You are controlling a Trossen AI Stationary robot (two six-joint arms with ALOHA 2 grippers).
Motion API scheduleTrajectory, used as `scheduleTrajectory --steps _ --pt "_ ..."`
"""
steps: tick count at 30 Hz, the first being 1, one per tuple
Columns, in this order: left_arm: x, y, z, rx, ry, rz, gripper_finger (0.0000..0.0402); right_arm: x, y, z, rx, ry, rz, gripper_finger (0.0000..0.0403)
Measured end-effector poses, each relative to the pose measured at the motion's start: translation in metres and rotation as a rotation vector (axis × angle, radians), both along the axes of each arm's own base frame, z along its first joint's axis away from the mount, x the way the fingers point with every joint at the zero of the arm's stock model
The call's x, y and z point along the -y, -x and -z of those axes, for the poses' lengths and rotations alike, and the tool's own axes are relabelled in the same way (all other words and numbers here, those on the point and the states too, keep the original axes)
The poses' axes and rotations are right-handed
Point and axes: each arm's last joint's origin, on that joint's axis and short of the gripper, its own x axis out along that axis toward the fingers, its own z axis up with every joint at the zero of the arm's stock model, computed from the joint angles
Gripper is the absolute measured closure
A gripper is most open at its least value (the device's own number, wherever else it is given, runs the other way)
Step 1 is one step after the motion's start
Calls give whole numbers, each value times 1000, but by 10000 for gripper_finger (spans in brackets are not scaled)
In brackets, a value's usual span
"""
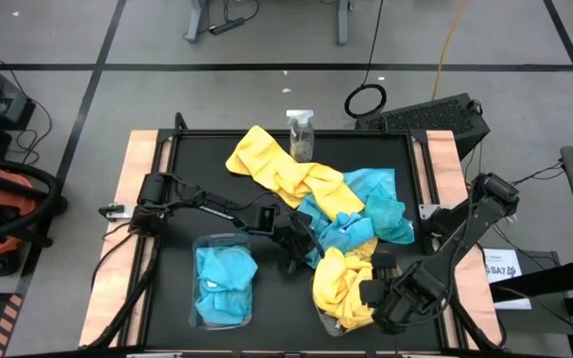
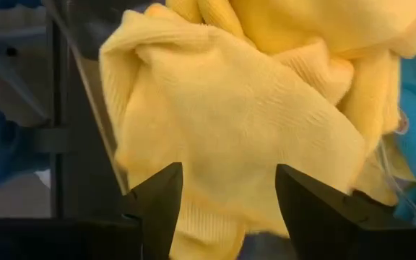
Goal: Sort microfiber towel by color & place in baskets
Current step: Put the blue microfiber towel into the left transparent bin
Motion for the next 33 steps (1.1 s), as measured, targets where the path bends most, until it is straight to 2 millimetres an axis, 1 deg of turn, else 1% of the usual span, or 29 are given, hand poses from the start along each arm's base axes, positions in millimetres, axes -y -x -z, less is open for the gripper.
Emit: scheduleTrajectory --steps 2,4,6,9,10,11,13,18,21,22,28,33 --pt "0 0 0 4 -10 10 210 0 3 -7 8 -5 4 187" --pt "0 0 0 10 -21 19 238 -1 5 -13 24 6 14 187" --pt "-1 0 0 15 -35 31 277 -1 7 -20 45 27 18 187" --pt "-1 0 0 21 -55 49 359 -3 9 -29 77 44 13 187" --pt "-1 1 -1 23 -59 53 379 -4 9 -30 86 48 13 187" --pt "-2 1 -3 28 -62 53 388 -4 9 -32 94 50 13 188" --pt "-4 2 -11 43 -67 53 390 -5 10 -32 97 49 12 189" --pt "-9 13 -40 64 -139 34 396 -5 11 -32 110 67 21 189" --pt "-12 24 -66 93 -198 12 398 -4 11 -32 110 72 20 189" --pt "-13 28 -78 117 -214 2 398 -4 11 -32 112 75 21 189" --pt "-18 59 -134 205 -305 -60 399 -3 10 -32 141 104 25 189" --pt "-21 86 -172 273 -336 -107 400 -3 10 -32 157 122 30 189"
